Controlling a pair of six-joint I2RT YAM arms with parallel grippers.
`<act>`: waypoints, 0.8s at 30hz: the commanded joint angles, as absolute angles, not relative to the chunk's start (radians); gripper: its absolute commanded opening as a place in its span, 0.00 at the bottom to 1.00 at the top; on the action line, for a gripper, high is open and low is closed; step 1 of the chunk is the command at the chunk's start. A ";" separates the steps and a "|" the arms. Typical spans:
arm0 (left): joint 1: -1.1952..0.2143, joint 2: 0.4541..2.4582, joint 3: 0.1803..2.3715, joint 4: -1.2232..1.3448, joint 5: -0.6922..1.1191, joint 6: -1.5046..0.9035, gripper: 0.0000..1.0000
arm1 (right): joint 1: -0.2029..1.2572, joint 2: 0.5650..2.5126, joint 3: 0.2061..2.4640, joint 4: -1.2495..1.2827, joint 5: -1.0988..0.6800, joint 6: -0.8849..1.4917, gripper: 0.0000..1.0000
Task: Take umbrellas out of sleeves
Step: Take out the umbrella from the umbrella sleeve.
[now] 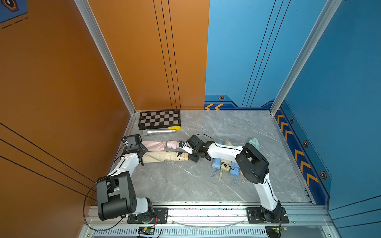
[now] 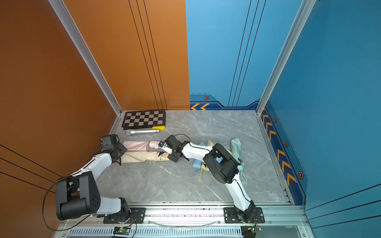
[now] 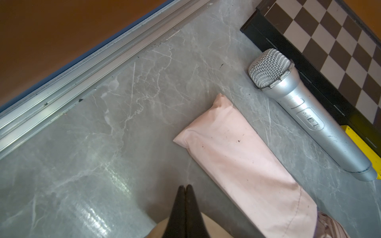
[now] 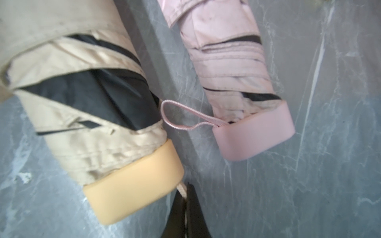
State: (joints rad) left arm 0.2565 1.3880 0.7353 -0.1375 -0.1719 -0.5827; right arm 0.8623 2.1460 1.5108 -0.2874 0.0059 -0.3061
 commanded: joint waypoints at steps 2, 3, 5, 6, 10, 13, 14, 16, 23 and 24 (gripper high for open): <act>0.269 1.388 0.742 -0.132 -0.156 -0.569 0.00 | 0.850 2.102 1.499 -0.318 0.037 -0.310 0.00; 0.271 1.388 0.742 -0.132 -0.156 -0.569 0.00 | 0.848 2.101 1.498 -0.319 0.037 -0.311 0.00; 0.273 1.389 0.742 -0.133 -0.156 -0.568 0.00 | 0.846 2.102 1.498 -0.319 0.035 -0.311 0.00; 0.275 1.390 0.742 -0.131 -0.156 -0.566 0.00 | 0.846 2.100 1.498 -0.318 0.037 -0.311 0.00; 0.282 1.395 0.743 -0.129 -0.154 -0.567 0.00 | 0.842 2.099 1.497 -0.320 0.035 -0.311 0.00; 0.284 1.403 0.743 -0.124 -0.150 -0.566 0.00 | 0.839 2.100 1.496 -0.319 0.035 -0.312 0.00; 0.285 1.405 0.744 -0.123 -0.148 -0.567 0.00 | 0.839 2.099 1.496 -0.320 0.036 -0.311 0.00; 0.287 1.411 0.748 -0.123 -0.144 -0.565 0.00 | 0.839 2.097 1.494 -0.319 0.036 -0.311 0.00; 0.294 1.429 0.750 -0.111 -0.128 -0.567 0.00 | 0.833 2.097 1.487 -0.319 0.041 -0.311 0.00; 0.294 1.431 0.750 -0.110 -0.128 -0.566 0.00 | 0.832 2.097 1.488 -0.318 0.041 -0.311 0.00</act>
State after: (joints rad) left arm 0.2852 1.4208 0.7353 -0.1211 -0.1505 -0.5823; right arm 0.8429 2.1448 1.5051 -0.2882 0.0063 -0.3061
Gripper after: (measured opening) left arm 0.044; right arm 0.048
